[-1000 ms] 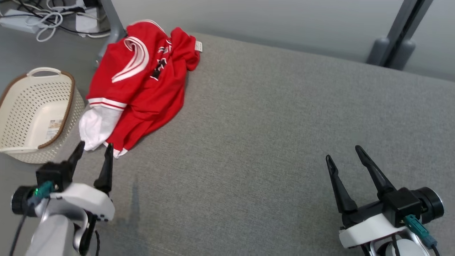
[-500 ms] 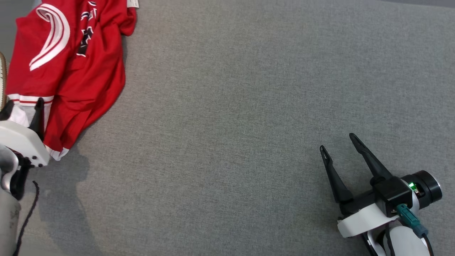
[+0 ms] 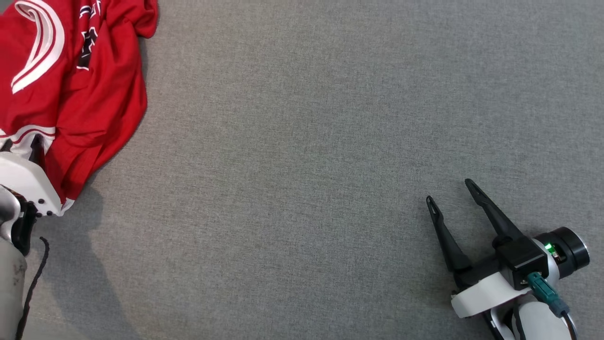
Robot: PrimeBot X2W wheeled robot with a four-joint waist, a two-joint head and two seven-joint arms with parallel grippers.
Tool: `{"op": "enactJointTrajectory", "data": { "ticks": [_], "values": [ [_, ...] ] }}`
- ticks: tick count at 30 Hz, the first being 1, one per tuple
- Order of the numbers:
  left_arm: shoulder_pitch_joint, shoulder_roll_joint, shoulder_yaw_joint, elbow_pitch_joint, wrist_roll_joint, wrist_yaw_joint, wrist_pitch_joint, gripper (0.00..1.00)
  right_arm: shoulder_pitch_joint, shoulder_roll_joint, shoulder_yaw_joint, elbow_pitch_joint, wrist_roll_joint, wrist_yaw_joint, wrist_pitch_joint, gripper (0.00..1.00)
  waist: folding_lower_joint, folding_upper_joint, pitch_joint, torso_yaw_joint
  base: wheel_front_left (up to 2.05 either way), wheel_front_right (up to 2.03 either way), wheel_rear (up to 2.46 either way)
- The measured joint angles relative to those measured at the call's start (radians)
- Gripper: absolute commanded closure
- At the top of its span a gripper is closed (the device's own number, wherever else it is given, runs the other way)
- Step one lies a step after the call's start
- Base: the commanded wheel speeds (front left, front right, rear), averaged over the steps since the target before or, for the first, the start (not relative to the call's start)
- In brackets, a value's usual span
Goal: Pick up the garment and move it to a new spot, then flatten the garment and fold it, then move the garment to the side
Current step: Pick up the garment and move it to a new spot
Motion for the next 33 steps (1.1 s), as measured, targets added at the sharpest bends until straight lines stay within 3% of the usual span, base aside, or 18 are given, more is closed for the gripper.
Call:
{"op": "enactJointTrajectory", "data": {
  "ticks": [1, 10, 16, 22, 29, 33],
  "values": [
    [0.000, -0.011, -0.013, 0.016, -0.001, -0.005, -0.005, 1.00, 0.002, 0.002, 0.000, 0.009, 0.001, 0.000, 0.000, 0.00, -0.0001, 0.0000, -0.011, 0.003, 0.00, 0.00, 0.00],
    [0.002, 0.006, -0.050, -0.020, -0.016, -0.014, -0.111, 1.00, 0.022, 0.027, -0.001, 0.026, 0.032, 0.000, 0.000, 0.00, 0.0000, 0.0000, -0.094, 0.016, 0.00, 0.00, 0.00],
    [0.002, 0.041, -0.076, -0.167, -0.026, -0.015, -0.180, 1.00, 0.043, 0.044, -0.008, 0.030, 0.059, 0.000, 0.000, 0.00, 0.0000, 0.0000, -0.161, 0.015, 0.00, 0.00, 0.00],
    [0.008, 0.094, -0.103, -0.433, -0.063, -0.015, -0.147, 1.00, 0.060, 0.057, -0.007, 0.028, 0.093, 0.000, 0.000, 0.00, 0.0000, 0.0000, -0.226, -0.023, 0.00, 0.00, 0.00],
    [0.013, 0.168, -0.077, -0.867, -0.145, -0.007, 0.028, 1.00, 0.066, 0.059, -0.009, 0.006, 0.178, 0.000, 0.000, 0.00, 0.0000, 0.0000, -0.263, -0.126, 0.00, 0.00, 0.00],
    [0.022, 0.169, -0.064, -1.092, -0.206, 0.021, 0.132, 1.00, 0.071, 0.059, -0.011, -0.001, 0.211, 0.000, 0.000, 0.00, -0.0001, 0.0000, -0.267, -0.196, 0.00, 0.00, 0.00]
  ]
}}
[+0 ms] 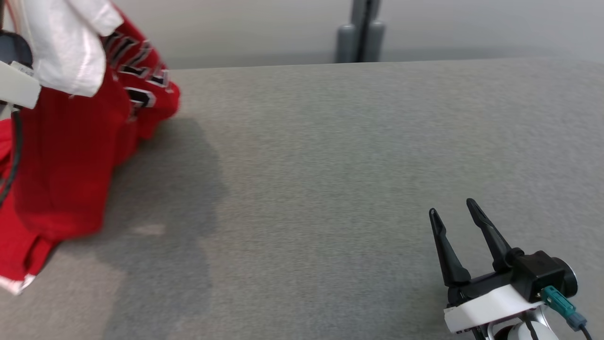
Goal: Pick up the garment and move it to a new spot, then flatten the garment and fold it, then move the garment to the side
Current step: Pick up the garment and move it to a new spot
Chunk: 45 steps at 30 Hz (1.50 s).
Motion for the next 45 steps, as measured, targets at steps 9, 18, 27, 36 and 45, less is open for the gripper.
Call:
{"op": "enactJointTrajectory", "data": {
  "ticks": [9, 18, 27, 36, 45],
  "values": [
    [0.001, -0.102, -0.059, -0.313, -0.139, 0.049, 0.151, 1.00, 0.001, 0.000, 0.005, -0.007, 0.050, 0.000, -0.001, 0.00, 0.0001, 0.0000, 0.010, -0.173, 0.00, 0.00, 0.00],
    [-0.033, -0.225, -0.097, -0.401, -0.275, 0.112, 0.218, 1.00, 0.003, 0.001, 0.013, -0.017, 0.091, 0.000, -0.002, 0.00, 0.0000, 0.0000, 0.009, -0.358, 0.00, 0.00, 0.00],
    [0.000, -0.185, -0.075, -0.262, -0.271, 0.151, 0.242, 1.00, 0.028, 0.000, 0.017, -0.021, 0.126, 0.000, -0.002, 0.00, 0.0000, 0.0000, 0.024, -0.502, 0.00, 0.00, 0.00],
    [0.100, -0.067, 0.014, 0.130, -0.209, 0.117, 0.112, 1.00, 0.017, 0.000, 0.042, -0.025, 0.143, 0.000, -0.002, 0.00, 0.0000, 0.0000, 0.075, -0.537, 0.00, 0.00, 0.00],
    [0.175, -0.058, -0.027, 0.435, -0.170, 0.000, -0.037, 0.00, 0.007, 0.000, 0.054, -0.024, 0.145, 0.000, -0.002, 0.00, 0.0001, 0.0000, 0.113, -0.517, 0.00, 0.00, 0.00]
  ]
}}
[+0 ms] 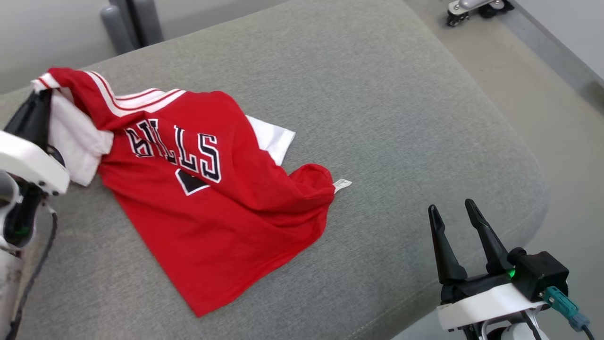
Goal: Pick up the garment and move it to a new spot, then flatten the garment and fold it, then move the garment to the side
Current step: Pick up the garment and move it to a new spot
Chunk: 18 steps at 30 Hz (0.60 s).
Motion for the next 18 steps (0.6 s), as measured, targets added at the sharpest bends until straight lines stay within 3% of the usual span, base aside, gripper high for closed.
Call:
{"op": "enactJointTrajectory", "data": {
  "ticks": [3, 8, 14, 18],
  "values": [
    [0.018, -0.002, -0.037, 0.028, 0.055, -0.006, -0.059, 0.00, -0.001, 0.001, -0.007, 0.002, -0.008, 0.000, 0.000, 0.00, 0.0000, 0.0000, 0.001, 0.022, 0.00, 0.00, 0.00],
    [0.095, -0.021, -0.085, -0.010, 0.183, 0.069, -0.230, 0.00, 0.004, 0.001, -0.060, -0.002, -0.057, 0.000, 0.000, 0.00, 0.0000, 0.0000, -0.021, 0.076, 0.00, 0.00, 0.00],
    [0.272, -0.107, -0.087, -0.117, 0.224, 0.150, -0.311, 0.00, 0.013, 0.001, -0.140, -0.040, -0.160, 0.000, 0.000, 0.00, 0.0000, 0.0000, -0.064, 0.173, 0.00, 0.00, 0.00],
    [0.430, -0.191, -0.036, -0.249, 0.295, 0.173, -0.316, 0.00, 0.025, 0.001, -0.203, -0.073, -0.225, 0.000, 0.000, 0.00, -0.0001, 0.0000, -0.109, 0.265, 0.00, 0.00, 0.00]
  ]
}}
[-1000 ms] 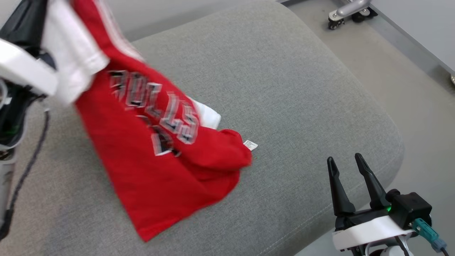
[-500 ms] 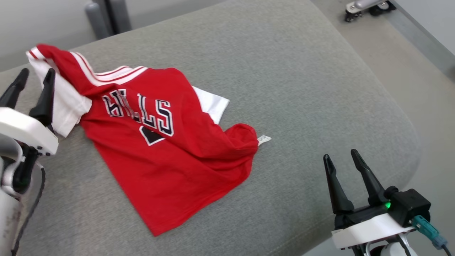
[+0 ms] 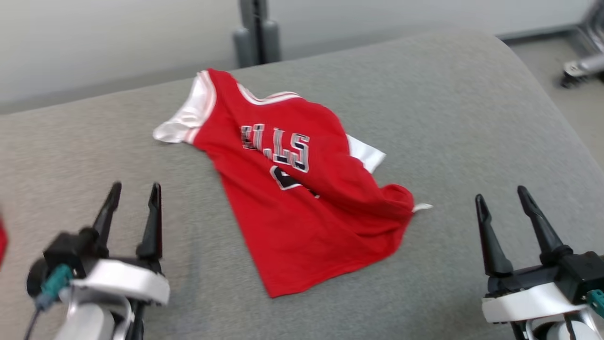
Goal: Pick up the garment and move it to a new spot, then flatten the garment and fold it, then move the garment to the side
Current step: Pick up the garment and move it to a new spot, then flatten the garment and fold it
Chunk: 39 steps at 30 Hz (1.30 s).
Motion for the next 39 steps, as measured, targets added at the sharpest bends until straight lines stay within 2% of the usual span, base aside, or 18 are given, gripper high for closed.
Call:
{"op": "enactJointTrajectory", "data": {
  "ticks": [6, 8, 14, 19, 25, 31, 34, 39],
  "values": [
    [0.190, -0.097, 0.101, -0.087, 0.153, 0.001, 0.000, 0.00, 0.031, -0.001, -0.061, -0.005, -0.044, 0.000, 0.000, 0.00, 0.0000, 0.0000, -0.062, 0.104, 0.00, 0.00, 0.00],
    [0.232, -0.133, 0.137, -0.099, 0.182, -0.012, -0.002, 0.00, 0.043, 0.000, -0.060, -0.004, -0.053, 0.000, 0.000, 0.00, 0.0000, 0.0000, -0.083, 0.135, 0.00, 0.00, 0.00],
    [0.321, -0.189, 0.221, -0.086, 0.267, -0.075, -0.002, 0.00, 0.089, 0.000, -0.060, 0.033, -0.056, 0.000, 0.000, 0.00, 0.0000, 0.0000, -0.144, 0.207, 0.00, 0.00, 0.00],
    [0.348, -0.225, 0.281, -0.083, 0.306, -0.117, -0.002, 0.00, 0.108, 0.000, -0.053, 0.056, -0.035, 0.000, 0.000, 0.00, 0.0000, 0.0000, -0.178, 0.241, 0.00, 0.00, 0.00],
    [0.354, -0.257, 0.325, -0.079, 0.333, -0.145, -0.003, 0.00, 0.113, 0.000, -0.043, 0.070, -0.021, 0.000, 0.000, 0.00, 0.0000, 0.0000, -0.186, 0.247, 0.00, 0.00, 0.00],
    [0.353, -0.272, 0.337, -0.067, 0.338, -0.174, -0.003, 0.00, 0.105, 0.000, -0.025, 0.072, -0.017, 0.000, 0.000, 0.00, 0.0000, 0.0000, -0.180, 0.223, 0.00, 0.00, 0.00],
    [0.332, -0.282, 0.295, -0.042, 0.317, -0.188, -0.003, 0.00, 0.096, 0.000, -0.013, 0.069, -0.022, 0.000, 0.000, 0.00, 0.0000, 0.0000, -0.174, 0.199, 0.00, 0.00, 0.00],
    [0.244, -0.289, 0.160, 0.057, 0.258, -0.202, 0.010, 0.00, 0.068, 0.000, 0.012, 0.060, -0.024, 0.000, 0.000, 0.00, 0.0000, 0.0000, -0.153, 0.138, 0.00, 0.00, 0.00]
  ]
}}
